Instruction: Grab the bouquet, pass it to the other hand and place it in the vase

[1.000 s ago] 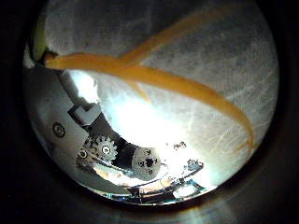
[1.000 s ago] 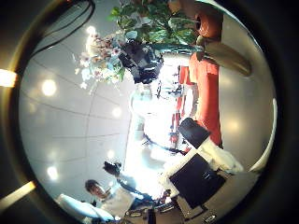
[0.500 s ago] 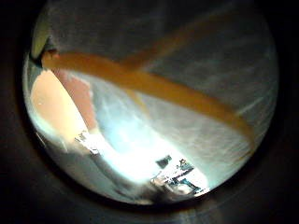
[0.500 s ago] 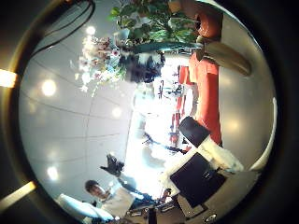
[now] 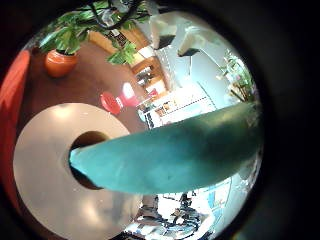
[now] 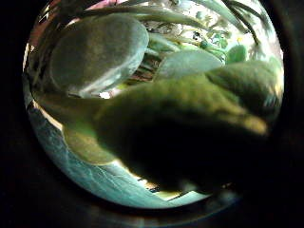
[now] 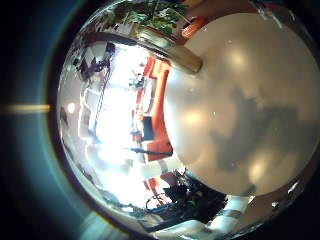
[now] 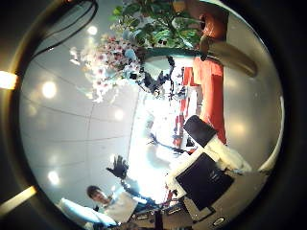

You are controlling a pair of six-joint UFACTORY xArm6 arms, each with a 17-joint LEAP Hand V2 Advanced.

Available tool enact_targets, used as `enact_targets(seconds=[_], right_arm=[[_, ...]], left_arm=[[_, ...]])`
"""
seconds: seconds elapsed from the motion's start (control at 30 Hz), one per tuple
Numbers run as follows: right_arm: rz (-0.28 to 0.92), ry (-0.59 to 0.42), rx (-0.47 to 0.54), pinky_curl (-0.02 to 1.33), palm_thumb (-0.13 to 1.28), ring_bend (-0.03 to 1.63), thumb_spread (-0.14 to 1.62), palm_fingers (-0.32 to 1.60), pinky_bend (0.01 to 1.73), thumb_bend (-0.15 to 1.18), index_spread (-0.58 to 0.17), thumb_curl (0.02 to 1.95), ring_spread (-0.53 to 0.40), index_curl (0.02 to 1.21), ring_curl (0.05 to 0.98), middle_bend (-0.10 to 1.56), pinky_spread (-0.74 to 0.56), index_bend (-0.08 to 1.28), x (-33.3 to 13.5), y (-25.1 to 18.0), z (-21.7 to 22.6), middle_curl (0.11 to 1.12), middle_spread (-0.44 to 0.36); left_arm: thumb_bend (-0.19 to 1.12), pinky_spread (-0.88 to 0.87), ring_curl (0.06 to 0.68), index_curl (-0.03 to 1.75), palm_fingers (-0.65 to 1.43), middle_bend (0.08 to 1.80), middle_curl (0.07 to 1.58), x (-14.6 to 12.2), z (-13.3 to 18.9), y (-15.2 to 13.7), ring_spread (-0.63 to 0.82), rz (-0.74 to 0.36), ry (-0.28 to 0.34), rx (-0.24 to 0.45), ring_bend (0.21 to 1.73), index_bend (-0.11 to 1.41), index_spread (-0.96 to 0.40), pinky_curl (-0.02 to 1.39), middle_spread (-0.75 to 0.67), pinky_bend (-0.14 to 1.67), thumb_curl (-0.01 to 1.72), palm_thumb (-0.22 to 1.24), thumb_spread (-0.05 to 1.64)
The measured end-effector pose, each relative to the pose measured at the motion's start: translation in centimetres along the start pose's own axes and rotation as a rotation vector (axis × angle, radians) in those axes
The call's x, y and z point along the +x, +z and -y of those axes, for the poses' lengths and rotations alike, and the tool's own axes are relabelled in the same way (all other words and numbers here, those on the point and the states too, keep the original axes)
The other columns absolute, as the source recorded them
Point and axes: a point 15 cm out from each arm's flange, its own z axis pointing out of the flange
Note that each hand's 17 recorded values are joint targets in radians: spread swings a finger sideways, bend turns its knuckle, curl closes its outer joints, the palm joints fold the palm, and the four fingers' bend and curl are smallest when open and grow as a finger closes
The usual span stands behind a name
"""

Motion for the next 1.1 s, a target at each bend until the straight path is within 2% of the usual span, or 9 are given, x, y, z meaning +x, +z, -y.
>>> enact_targets(seconds=[0.17,0.33,0.43,0.67,0.8,1.0,1.1], right_arm=[[-0.001,0.002,-0.002,0.28,0.81,0.43,0.96,0.21,0.41,-0.02,-0.353,0.52,0.149,0.3,0.244,0.19,0.38,0.17,0.2,0.0,0.0,0.33,0.027],[0.012,0.012,-0.011,0.28,0.81,0.43,0.96,0.22,0.4,-0.02,-0.348,0.52,0.148,0.31,0.242,0.19,0.38,0.18,0.6,0.4,-0.8,0.33,0.027],[0.02,0.022,-0.016,0.27,0.81,0.43,0.96,0.23,0.39,-0.02,-0.344,0.52,0.148,0.31,0.242,0.19,0.38,0.18,0.7,0.9,-1.9,0.33,0.021],[-0.024,0.017,0.008,0.27,0.81,0.42,0.96,0.25,0.38,-0.02,-0.34,0.52,0.14,0.32,0.24,0.19,0.39,0.18,1.4,-1.2,-3.0,0.33,0.002],[-0.038,0.012,0.011,0.27,0.81,0.43,0.96,0.26,0.37,-0.02,-0.335,0.52,0.129,0.32,0.24,0.19,0.39,0.18,1.5,-1.6,-3.2,0.32,-0.033],[-0.032,-0.007,-0.015,0.27,0.81,0.43,0.96,0.28,0.36,-0.02,-0.332,0.52,0.124,0.33,0.239,0.18,0.39,0.19,1.0,-1.4,-4.0,0.32,-0.065],[-0.036,-0.007,-0.025,0.27,0.81,0.43,0.96,0.29,0.36,-0.02,-0.331,0.52,0.123,0.34,0.239,0.18,0.39,0.19,1.2,-1.6,-4.3,0.31,-0.072]], left_arm=[[-0.05,0.67,0.156,0.3,-0.18,0.17,0.3,-3.0,-2.2,-1.0,0.66,0.1,-0.091,-0.1,0.56,0.09,0.03,0.4,0.61,0.19,0.33,-0.02,0.81],[-0.05,0.67,0.155,0.26,-0.16,0.16,0.27,-5.6,-4.0,-1.2,0.68,0.185,-0.211,-0.191,0.54,0.11,0.03,0.37,0.61,0.19,0.32,-0.02,0.8],[-0.05,0.67,0.154,0.25,-0.14,0.16,0.26,-6.7,-4.6,-1.2,0.69,0.226,-0.251,-0.232,0.52,0.13,0.03,0.36,0.61,0.19,0.32,-0.02,0.8],[-0.04,0.67,0.158,0.25,-0.09,0.17,0.23,-9.7,-7.5,-0.7,0.7,0.378,-0.31,-0.342,0.49,0.16,0.05,0.32,0.6,0.18,0.32,-0.02,0.8],[-0.04,0.67,0.159,0.28,-0.07,0.16,0.22,-10.2,-9.0,-1.0,0.7,0.426,-0.338,-0.392,0.47,0.19,0.06,0.3,0.59,0.18,0.32,-0.02,0.8],[-0.04,0.67,0.166,0.29,-0.07,0.16,0.2,-12.1,-11.4,-3.3,0.71,0.628,-0.409,-0.445,0.46,0.17,0.07,0.29,0.6,0.19,0.32,-0.02,0.8],[-0.04,0.68,0.17,0.29,-0.09,0.16,0.2,-11.9,-12.0,-4.8,0.72,0.719,-0.422,-0.441,0.46,0.15,0.06,0.29,0.61,0.2,0.32,-0.02,0.8]])
